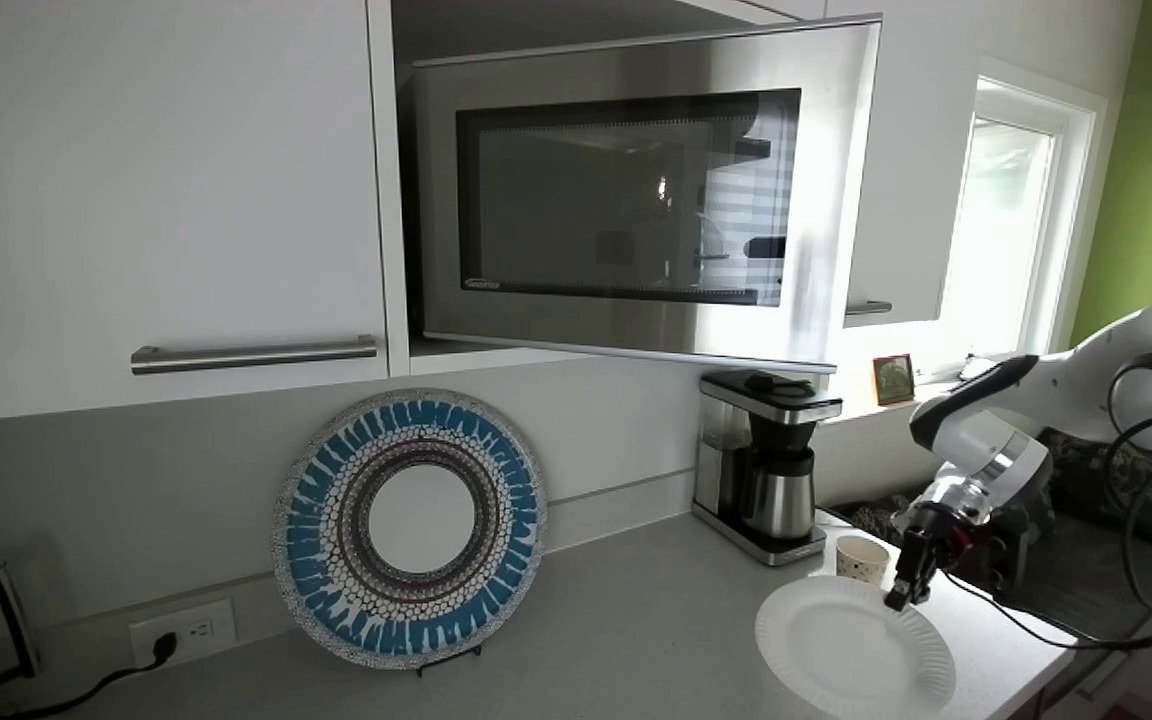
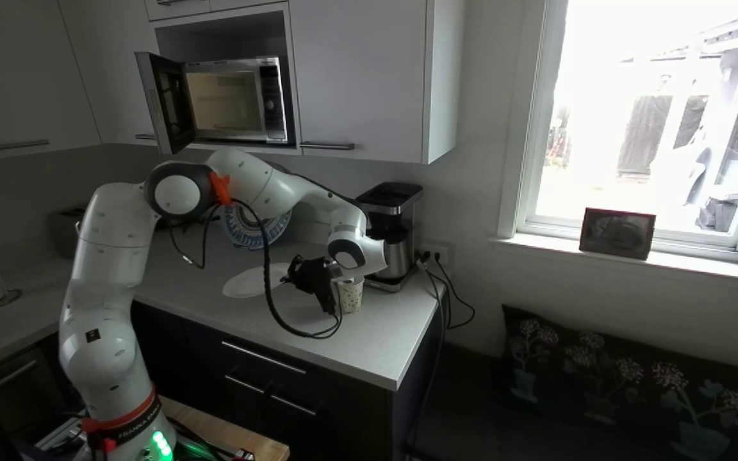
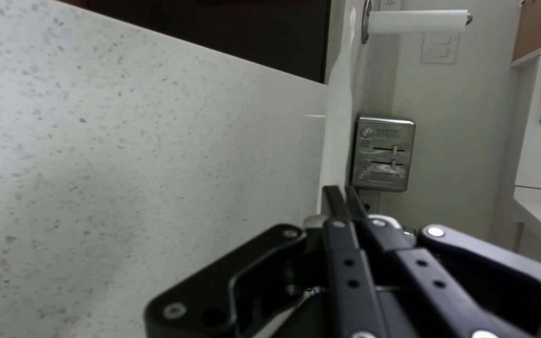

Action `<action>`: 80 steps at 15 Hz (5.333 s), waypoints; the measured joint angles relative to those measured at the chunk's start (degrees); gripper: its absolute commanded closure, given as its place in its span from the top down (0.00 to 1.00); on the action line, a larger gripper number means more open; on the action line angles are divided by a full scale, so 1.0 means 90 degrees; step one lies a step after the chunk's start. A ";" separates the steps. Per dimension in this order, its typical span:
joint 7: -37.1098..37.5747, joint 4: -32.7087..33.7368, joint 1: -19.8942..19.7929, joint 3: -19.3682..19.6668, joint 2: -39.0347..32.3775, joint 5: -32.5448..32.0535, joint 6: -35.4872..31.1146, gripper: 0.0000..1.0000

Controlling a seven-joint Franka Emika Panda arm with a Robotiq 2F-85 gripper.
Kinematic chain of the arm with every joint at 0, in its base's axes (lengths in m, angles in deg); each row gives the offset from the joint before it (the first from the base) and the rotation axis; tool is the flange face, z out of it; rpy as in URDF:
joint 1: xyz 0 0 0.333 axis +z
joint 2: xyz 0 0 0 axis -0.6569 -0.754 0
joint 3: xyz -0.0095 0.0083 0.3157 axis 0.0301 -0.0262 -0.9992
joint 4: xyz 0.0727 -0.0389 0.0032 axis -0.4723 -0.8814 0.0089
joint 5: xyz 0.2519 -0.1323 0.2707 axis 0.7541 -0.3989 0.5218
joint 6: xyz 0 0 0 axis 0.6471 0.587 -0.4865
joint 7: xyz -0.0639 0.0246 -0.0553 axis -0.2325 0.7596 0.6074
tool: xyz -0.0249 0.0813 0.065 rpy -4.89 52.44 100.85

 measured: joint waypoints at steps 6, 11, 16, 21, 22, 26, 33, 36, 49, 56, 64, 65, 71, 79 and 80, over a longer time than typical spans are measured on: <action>-0.0059 -0.0010 0.0003 0.0151 0.0825 0.0086 0.0937 0.01; 0.0021 -0.0128 0.0030 0.0213 0.1220 0.0172 0.0942 0.01; 0.0021 -0.0188 0.0034 0.0214 0.1219 0.0180 0.0942 0.00; 0.0016 -0.0186 0.0059 0.0232 0.1230 0.0291 0.0943 0.00; 0.0022 -0.0187 0.0059 0.0240 0.1252 0.0439 0.0946 0.00; 0.0377 -0.0290 0.0085 0.0286 0.1524 0.1158 0.0961 0.00; 0.1519 -0.0724 0.0186 0.0416 0.2260 0.2094 0.0960 0.01; 0.1610 -0.0833 0.0196 0.0438 0.2391 0.2119 0.0956 0.01; 0.1609 -0.0884 0.0279 0.0450 0.2425 0.2144 0.0952 0.00; 0.1725 -0.0888 0.0505 0.0445 0.3074 0.2319 0.0948 0.00; 0.2875 -0.1109 0.0771 0.0187 0.3900 0.2680 -0.0510 0.00; 0.3011 -0.1163 0.0810 0.0127 0.4013 0.2729 -0.0768 0.01; 0.3256 -0.1394 0.0914 -0.0008 0.4373 0.2825 -0.1308 0.01; 0.3279 -0.1378 0.1002 0.0119 0.4398 0.3098 -0.0860 0.00; 0.3308 -0.1376 0.1003 0.0152 0.4424 0.3231 -0.0731 0.00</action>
